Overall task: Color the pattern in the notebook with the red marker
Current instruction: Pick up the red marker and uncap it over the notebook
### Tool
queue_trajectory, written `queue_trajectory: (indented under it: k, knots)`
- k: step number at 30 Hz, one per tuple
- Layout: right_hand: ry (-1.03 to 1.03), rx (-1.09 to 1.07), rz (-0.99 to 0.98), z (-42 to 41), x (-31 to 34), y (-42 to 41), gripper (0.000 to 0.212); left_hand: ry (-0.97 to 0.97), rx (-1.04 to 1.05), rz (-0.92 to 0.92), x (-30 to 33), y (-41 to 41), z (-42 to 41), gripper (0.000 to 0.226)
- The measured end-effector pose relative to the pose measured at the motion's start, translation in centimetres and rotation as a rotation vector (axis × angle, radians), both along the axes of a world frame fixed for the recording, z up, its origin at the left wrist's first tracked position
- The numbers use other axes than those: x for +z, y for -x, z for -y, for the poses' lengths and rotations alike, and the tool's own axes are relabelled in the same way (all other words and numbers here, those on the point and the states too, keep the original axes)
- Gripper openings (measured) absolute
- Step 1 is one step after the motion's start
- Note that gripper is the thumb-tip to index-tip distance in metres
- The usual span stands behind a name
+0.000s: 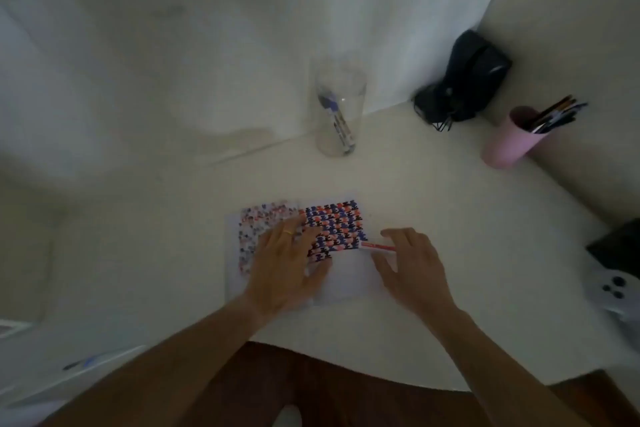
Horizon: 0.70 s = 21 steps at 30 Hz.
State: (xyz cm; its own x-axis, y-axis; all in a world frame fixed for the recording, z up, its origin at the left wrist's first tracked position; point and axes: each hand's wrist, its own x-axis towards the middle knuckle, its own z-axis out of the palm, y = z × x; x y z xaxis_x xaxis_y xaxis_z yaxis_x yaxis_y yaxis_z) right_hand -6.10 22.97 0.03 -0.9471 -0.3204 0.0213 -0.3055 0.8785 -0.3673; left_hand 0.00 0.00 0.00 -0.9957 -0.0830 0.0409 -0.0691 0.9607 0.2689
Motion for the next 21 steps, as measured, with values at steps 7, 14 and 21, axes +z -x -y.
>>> queue_trajectory:
  k: [7,14,21]
  knots:
    - [0.053,0.01,-0.251,-0.1,-5.5,-1.6,0.04,0.043,0.069,-0.134,-4.6,-0.9,-0.9,0.061]
    - [0.044,0.002,-0.379,0.2,-6.3,-1.9,0.039,0.031,0.054,-0.232,-5.5,-1.2,-0.8,0.061]
    - [0.029,0.0,-0.451,0.2,-6.8,-2.1,0.033,0.05,0.042,-0.27,-5.8,-1.5,-0.8,0.062]
